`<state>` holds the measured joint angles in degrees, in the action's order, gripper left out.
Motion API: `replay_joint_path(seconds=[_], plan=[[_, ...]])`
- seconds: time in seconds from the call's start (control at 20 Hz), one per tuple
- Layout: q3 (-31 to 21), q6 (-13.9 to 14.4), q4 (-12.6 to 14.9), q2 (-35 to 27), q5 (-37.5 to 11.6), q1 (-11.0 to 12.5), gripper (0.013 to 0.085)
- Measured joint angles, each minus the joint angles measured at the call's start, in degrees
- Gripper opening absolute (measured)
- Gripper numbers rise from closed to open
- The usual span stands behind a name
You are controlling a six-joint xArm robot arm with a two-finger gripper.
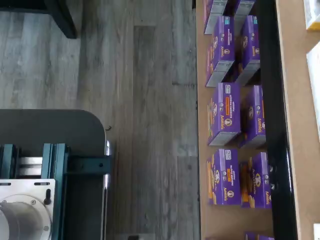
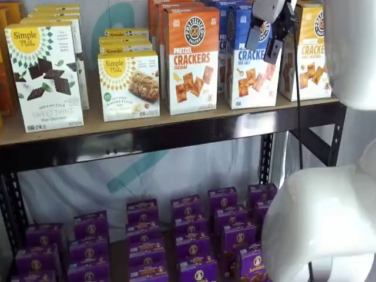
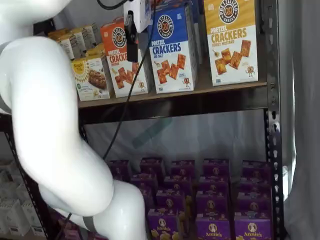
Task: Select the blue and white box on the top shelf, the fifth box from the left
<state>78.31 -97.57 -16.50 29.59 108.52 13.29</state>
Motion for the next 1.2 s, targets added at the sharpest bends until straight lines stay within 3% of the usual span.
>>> replay_joint_path(seconds=[0.4,0.7,1.05,1.2], plan=[[-0.17,1.00,-0.91,0.38,-1.20,-0.68,0.0850],[2.24,1.36,-9.50,0.25,-1.14,3.29,0.0850],[5.30,1.89,-13.58,0.11,-5.75,5.72,0.0850],[5.25,1.64,-14.50,0.32,-10.54,6.28,0.0850]])
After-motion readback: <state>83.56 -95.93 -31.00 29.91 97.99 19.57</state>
